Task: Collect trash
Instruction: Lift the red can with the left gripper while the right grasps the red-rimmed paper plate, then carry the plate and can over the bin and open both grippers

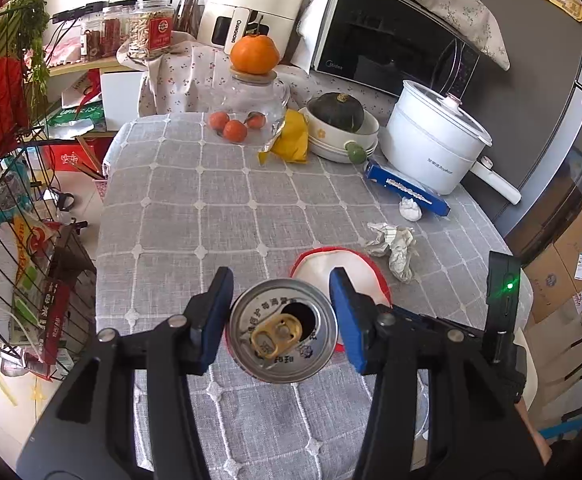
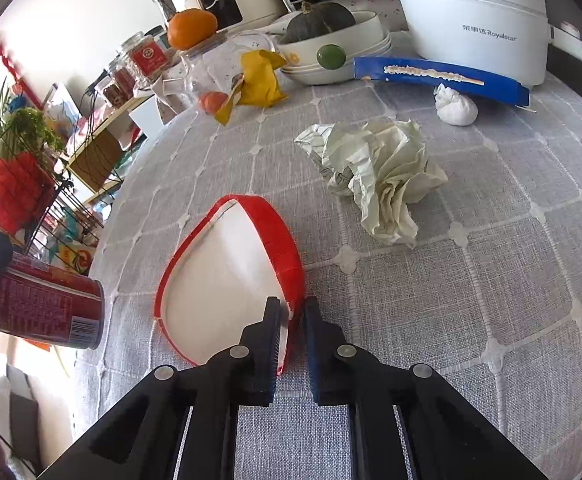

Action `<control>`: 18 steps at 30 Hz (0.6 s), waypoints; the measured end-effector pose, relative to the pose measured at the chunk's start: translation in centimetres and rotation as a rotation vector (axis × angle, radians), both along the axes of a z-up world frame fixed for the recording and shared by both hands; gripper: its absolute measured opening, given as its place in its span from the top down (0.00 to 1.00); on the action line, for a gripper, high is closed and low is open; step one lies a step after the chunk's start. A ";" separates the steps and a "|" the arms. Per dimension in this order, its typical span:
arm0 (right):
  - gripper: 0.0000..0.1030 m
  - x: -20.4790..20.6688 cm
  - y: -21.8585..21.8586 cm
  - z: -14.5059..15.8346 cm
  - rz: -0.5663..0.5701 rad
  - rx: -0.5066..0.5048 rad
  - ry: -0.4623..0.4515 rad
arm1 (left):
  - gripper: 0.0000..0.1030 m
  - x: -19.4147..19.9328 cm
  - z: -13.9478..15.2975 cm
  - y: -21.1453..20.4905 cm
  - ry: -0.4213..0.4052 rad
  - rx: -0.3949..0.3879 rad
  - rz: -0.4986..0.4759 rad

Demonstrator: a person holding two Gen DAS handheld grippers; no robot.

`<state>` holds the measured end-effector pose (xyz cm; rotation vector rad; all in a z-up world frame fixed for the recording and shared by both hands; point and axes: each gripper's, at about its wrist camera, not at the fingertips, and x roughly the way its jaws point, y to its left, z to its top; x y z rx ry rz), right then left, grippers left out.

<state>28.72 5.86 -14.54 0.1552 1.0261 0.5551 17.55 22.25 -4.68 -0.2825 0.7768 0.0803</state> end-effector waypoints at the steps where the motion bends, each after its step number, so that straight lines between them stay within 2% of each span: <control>1: 0.91 -0.1 -0.3 0.5 0.001 -0.001 -0.007 | 0.50 -0.1 0.0 0.0 0.000 -0.002 0.000; 10: 0.91 -1.7 -4.9 4.2 -0.031 -0.044 -0.064 | 0.50 -0.5 1.0 -2.7 -0.029 0.006 -0.054; 18: 0.91 -3.2 -11.3 7.5 -0.092 -0.077 -0.104 | 0.50 -0.3 1.8 -6.5 -0.051 0.010 -0.130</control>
